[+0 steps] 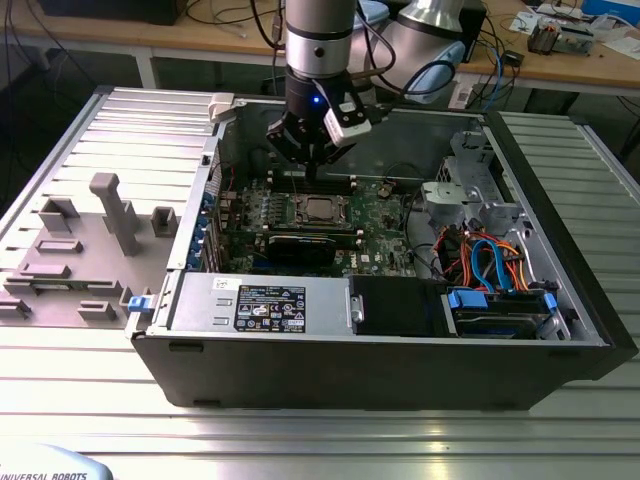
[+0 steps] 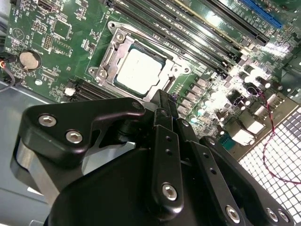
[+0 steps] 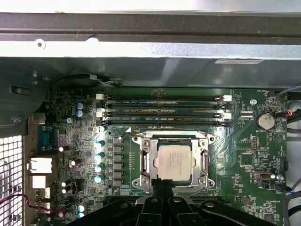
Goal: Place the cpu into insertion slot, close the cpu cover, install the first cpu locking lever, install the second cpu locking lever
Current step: 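Install the first cpu locking lever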
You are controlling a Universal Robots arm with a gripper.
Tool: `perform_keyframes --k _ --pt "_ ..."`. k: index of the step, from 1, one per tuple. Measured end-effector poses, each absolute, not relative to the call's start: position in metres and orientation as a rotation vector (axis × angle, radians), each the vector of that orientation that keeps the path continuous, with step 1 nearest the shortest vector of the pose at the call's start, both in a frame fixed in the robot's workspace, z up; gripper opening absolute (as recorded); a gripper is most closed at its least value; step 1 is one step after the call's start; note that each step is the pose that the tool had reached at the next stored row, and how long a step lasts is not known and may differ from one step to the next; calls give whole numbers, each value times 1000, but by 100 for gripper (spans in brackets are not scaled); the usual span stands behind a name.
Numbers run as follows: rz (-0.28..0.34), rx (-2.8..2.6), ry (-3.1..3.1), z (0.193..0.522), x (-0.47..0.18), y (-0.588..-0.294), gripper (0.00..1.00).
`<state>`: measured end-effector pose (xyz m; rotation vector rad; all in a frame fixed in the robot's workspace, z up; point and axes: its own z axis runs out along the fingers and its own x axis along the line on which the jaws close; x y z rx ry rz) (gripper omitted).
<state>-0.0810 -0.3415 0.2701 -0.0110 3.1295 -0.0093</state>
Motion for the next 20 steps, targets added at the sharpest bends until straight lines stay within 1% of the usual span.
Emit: perform_keyframes --k 20 --pt "-9 -12 3129 270 -87 -342 11"
